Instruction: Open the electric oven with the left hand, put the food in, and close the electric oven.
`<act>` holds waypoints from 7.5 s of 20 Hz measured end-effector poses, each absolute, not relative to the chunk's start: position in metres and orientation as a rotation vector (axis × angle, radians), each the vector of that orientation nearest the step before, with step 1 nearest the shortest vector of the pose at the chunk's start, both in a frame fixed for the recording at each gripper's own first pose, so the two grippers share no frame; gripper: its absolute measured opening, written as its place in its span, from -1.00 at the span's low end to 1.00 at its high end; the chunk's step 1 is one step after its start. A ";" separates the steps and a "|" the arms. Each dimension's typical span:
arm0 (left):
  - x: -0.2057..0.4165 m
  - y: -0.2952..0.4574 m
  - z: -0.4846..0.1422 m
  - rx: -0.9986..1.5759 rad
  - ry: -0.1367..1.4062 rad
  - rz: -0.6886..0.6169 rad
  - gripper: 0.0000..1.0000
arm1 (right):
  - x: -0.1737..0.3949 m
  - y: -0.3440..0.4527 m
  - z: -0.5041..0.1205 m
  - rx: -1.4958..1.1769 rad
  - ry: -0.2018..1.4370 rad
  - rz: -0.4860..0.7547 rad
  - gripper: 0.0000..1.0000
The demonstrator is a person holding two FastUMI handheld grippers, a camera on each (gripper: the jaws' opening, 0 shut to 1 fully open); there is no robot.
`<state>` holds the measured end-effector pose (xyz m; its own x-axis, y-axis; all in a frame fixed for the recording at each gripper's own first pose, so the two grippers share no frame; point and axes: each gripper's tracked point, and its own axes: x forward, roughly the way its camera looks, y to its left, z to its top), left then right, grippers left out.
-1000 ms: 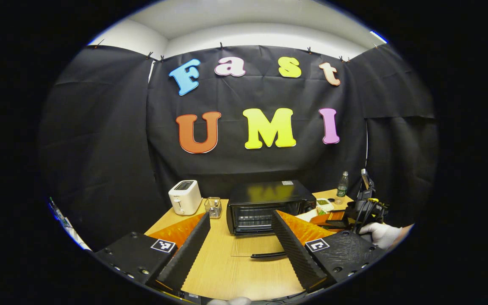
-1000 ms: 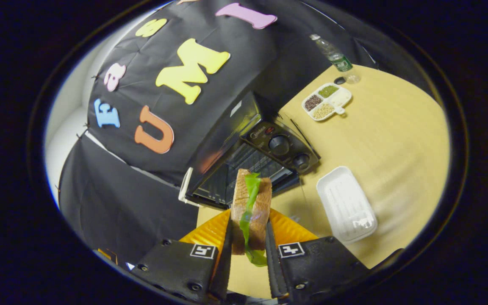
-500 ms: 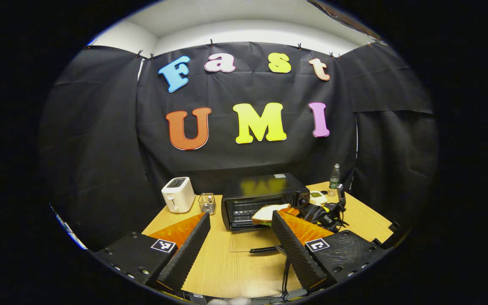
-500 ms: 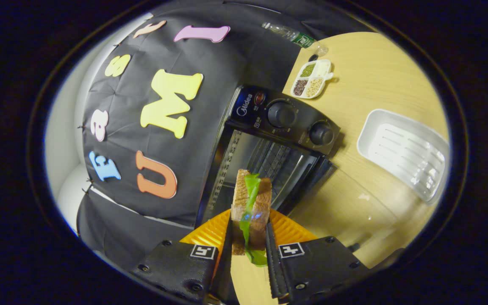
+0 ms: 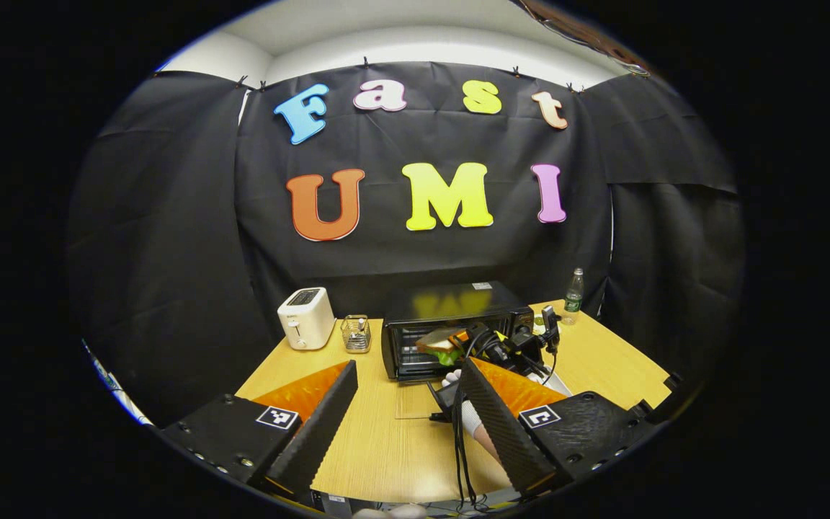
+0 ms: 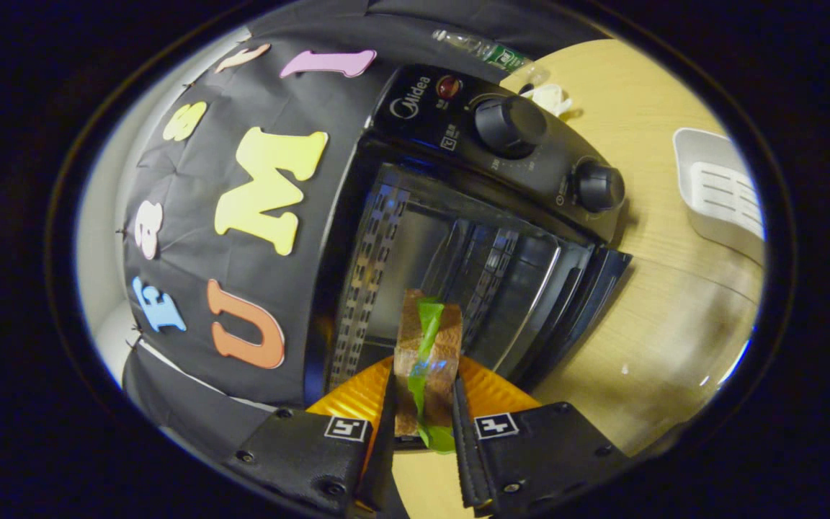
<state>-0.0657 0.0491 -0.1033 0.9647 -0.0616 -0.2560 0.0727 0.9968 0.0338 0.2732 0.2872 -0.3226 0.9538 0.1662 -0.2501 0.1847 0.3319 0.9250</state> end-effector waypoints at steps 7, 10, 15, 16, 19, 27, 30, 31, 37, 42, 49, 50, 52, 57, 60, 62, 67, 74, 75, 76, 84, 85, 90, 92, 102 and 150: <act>-0.062 0.055 -0.103 0.026 0.257 -0.044 0.92 | 0.283 0.282 -0.333 1.155 0.360 -0.063 -0.19; -0.063 0.053 -0.100 0.021 0.248 -0.043 0.92 | 0.282 0.284 -0.333 0.972 0.411 -0.050 0.01; -0.063 0.050 -0.102 -0.005 0.240 -0.048 0.91 | 0.272 0.270 -0.332 0.687 0.458 -0.052 0.86; -0.062 0.049 -0.102 -0.010 0.241 -0.046 0.91 | 0.270 0.266 -0.331 0.626 0.460 -0.048 0.84; -0.060 0.050 -0.103 -0.018 0.233 -0.044 0.92 | 0.258 0.258 -0.330 0.490 0.460 -0.034 0.86; -0.051 0.057 -0.121 0.003 0.217 -0.026 0.91 | 0.202 0.223 -0.280 0.331 0.386 0.049 1.00; -0.046 0.058 -0.135 0.011 0.214 -0.012 0.92 | 0.167 0.189 -0.240 0.229 0.308 0.084 0.99; -0.045 0.057 -0.145 0.018 0.220 -0.012 0.92 | 0.153 0.177 -0.229 0.199 0.292 0.092 1.00; -0.033 0.036 -0.209 0.053 0.295 -0.002 0.92 | 0.087 0.097 -0.177 0.113 0.229 0.094 0.86; -0.019 0.001 -0.266 0.046 0.376 -0.012 0.92 | 0.049 0.031 -0.144 0.085 0.195 0.053 0.87; 0.007 -0.045 -0.336 -0.003 0.474 -0.037 0.92 | 0.016 -0.030 -0.119 0.055 0.208 0.018 0.89; 0.012 -0.049 -0.346 -0.009 0.487 -0.038 0.92 | 0.013 -0.036 -0.117 0.044 0.212 0.014 0.89; 0.017 -0.055 -0.362 -0.015 0.514 -0.036 0.92 | 0.011 -0.047 -0.113 0.021 0.216 0.011 0.89; 0.027 -0.053 -0.381 -0.009 0.543 -0.012 0.92 | 0.011 -0.059 -0.109 -0.002 0.233 0.024 0.90; 0.030 -0.052 -0.383 -0.012 0.549 -0.001 0.92 | 0.016 -0.059 -0.110 0.005 0.246 0.041 0.90; 0.031 -0.054 -0.386 -0.007 0.549 -0.003 0.89 | 0.020 -0.057 -0.112 0.005 0.256 0.053 0.90; 0.034 -0.053 -0.383 -0.010 0.544 -0.012 0.88 | 0.027 -0.057 -0.112 0.009 0.270 0.074 0.90; 0.034 -0.053 -0.379 -0.016 0.559 -0.014 0.88 | 0.035 -0.057 -0.104 0.005 0.264 0.094 1.00; 0.034 -0.052 -0.378 -0.009 0.559 -0.015 0.88 | 0.035 -0.056 -0.102 0.002 0.260 0.096 0.90; 0.033 -0.052 -0.373 -0.002 0.556 -0.017 0.88 | 0.037 -0.057 -0.100 0.002 0.256 0.100 1.00; 0.045 -0.051 -0.329 0.004 0.507 -0.026 0.88 | 0.041 -0.061 -0.090 0.006 0.232 0.104 1.00; 0.049 -0.051 -0.322 0.008 0.496 -0.030 0.88 | 0.040 -0.062 -0.089 0.005 0.228 0.103 1.00; 0.074 -0.052 -0.279 0.013 0.448 -0.045 0.87 | 0.041 -0.069 -0.080 0.028 0.209 0.084 0.90; 0.086 -0.053 -0.267 0.020 0.424 -0.048 0.90 | 0.044 -0.071 -0.078 0.035 0.202 0.077 0.90; 0.146 -0.053 -0.228 0.029 0.360 -0.046 0.92 | 0.046 -0.075 -0.077 0.040 0.200 0.059 0.90; -0.012 0.033 0.028 0.002 0.012 -0.010 0.77 | -0.004 0.024 0.024 0.010 0.007 0.021 0.90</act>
